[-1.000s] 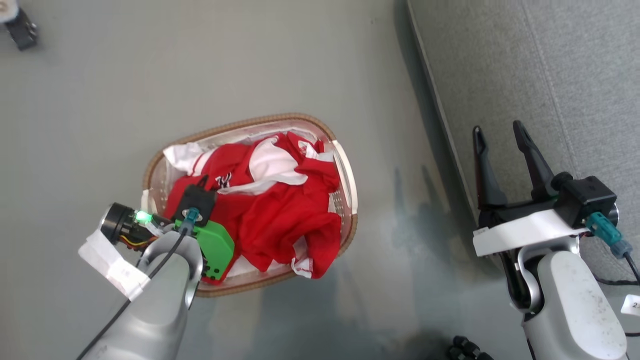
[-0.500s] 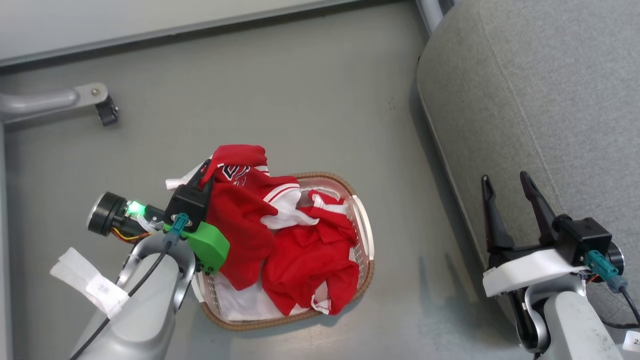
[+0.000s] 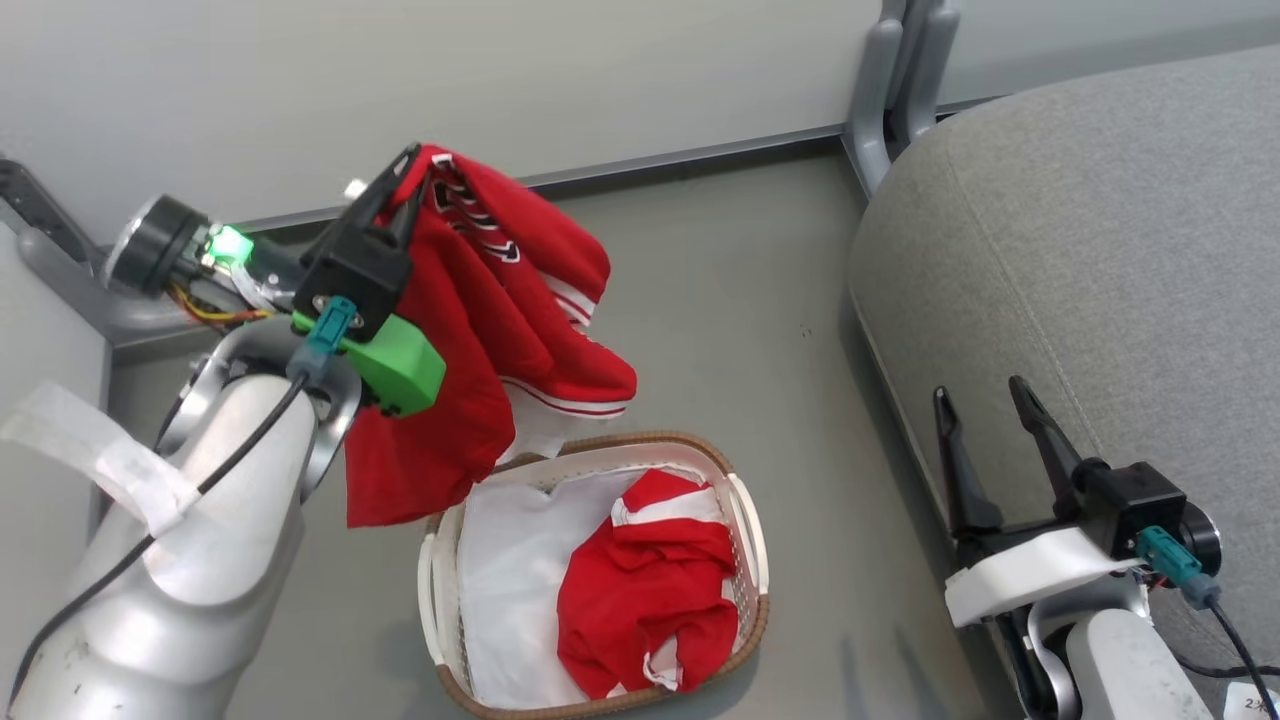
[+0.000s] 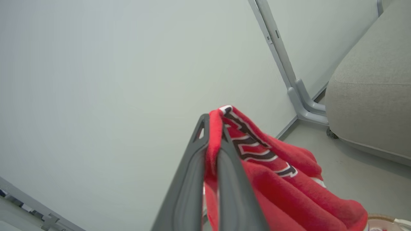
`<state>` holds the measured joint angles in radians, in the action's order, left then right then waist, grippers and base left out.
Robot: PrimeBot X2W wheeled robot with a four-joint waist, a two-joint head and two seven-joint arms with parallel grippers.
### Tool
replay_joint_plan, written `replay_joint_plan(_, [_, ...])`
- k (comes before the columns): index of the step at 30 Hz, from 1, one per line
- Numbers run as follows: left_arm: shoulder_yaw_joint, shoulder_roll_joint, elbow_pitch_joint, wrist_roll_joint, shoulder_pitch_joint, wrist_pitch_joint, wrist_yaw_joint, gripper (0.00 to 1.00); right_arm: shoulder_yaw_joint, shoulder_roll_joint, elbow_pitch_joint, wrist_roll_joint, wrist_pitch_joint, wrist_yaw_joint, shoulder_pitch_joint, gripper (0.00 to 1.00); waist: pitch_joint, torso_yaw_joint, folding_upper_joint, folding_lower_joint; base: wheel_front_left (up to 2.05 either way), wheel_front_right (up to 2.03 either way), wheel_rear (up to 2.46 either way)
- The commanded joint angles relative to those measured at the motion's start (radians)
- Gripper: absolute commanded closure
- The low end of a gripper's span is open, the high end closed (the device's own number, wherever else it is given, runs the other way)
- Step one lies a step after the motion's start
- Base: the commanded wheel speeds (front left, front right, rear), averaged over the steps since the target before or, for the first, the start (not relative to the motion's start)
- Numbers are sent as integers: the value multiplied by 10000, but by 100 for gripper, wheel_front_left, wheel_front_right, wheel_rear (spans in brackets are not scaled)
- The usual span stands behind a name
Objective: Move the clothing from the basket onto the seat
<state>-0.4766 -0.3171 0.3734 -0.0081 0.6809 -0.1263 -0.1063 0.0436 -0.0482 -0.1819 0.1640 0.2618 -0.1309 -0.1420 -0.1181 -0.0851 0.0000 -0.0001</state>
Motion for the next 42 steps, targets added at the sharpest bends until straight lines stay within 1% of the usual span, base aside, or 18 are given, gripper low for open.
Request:
replay_joint_plan(1, [-18, -86, -226, -119, 247, 115, -63, 100, 99, -41, 39, -109, 49, 3, -68, 0, 169, 48, 0, 1, 0, 0, 0])
replay_joint_plan(4, [-152, -179, -654, -206, 616, 362, -120, 100, 474, -39, 94, -167, 49, 3, -283, 0, 218, 44, 0, 1, 0, 0, 0])
replay_joint_plan(8, [-364, -193, -934, -280, 984, 600, -161, 100, 1296, -36, 88, -266, 49, 3, -695, 0, 300, 44, 0, 1, 0, 0, 0])
replay_joint_plan(15, [-986, 110, -963, -534, 1424, 846, -210, 100, 3210, -41, -481, -234, 49, 3, -1523, 0, 693, 246, 0, 1, 0, 0, 0])
replay_joint_plan(19, [-1377, 346, -1024, -725, 1659, 964, -228, 100, 3909, -43, -897, -146, 49, 3, -2005, 0, 907, 447, 0, 1, 0, 0, 0])
replay_joint_plan(23, [-1706, 532, -1074, -869, 1869, 1028, -236, 100, 4358, -38, -1334, -74, 49, 3, -2493, 0, 1059, 665, 0, 1, 0, 0, 0])
replay_joint_plan(27, [-2065, 746, -1243, -972, 2008, 1121, -238, 100, 4508, -41, -1735, -55, 49, 3, -2977, 0, 1122, 841, 0, 1, 0, 0, 0])
replay_joint_plan(35, [-2555, 933, -1755, -1335, 1764, 1353, -241, 100, 4820, -40, -2539, 209, 49, 3, -3637, 0, 1223, 1028, 0, 1, 0, 0, 0])
replay_joint_plan(36, [-2580, 934, -1835, -1387, 1721, 1401, -242, 100, 4857, -40, -2661, 262, 48, 3, -3689, 7, 1237, 1043, 0, 1, 0, 0, 0])
replay_joint_plan(37, [-2598, 926, -1890, -1420, 1694, 1417, -242, 100, 4896, -38, -2742, 315, 49, 3, -3713, 51, 1246, 1054, 0, 1, 0, 0, 0])
replay_joint_plan(38, [-2610, 909, -1951, -1463, 1663, 1438, -242, 100, 4951, -38, -2836, 380, 48, 3, -3748, 66, 1256, 1062, 0, 1, 0, 0, 0])
replay_joint_plan(39, [-2605, 887, -1988, -1482, 1634, 1458, -237, 100, 4982, -40, -2886, 415, 49, 3, -3794, 85, 1259, 1062, 0, 1, 0, 0, 0])
replay_joint_plan(40, [-2587, 843, -2016, -1503, 1569, 1466, -205, 100, 5011, -41, -2927, 461, 49, 3, -3835, 100, 1263, 1058, 0, 1, 0, 0, 0])
replay_joint_plan(42, [-2544, 754, -2042, -1571, 1439, 1494, -138, 100, 5043, -38, -2960, 507, 49, 3, -3859, 100, 1264, 1035, 0, 1, 0, 0, 0])
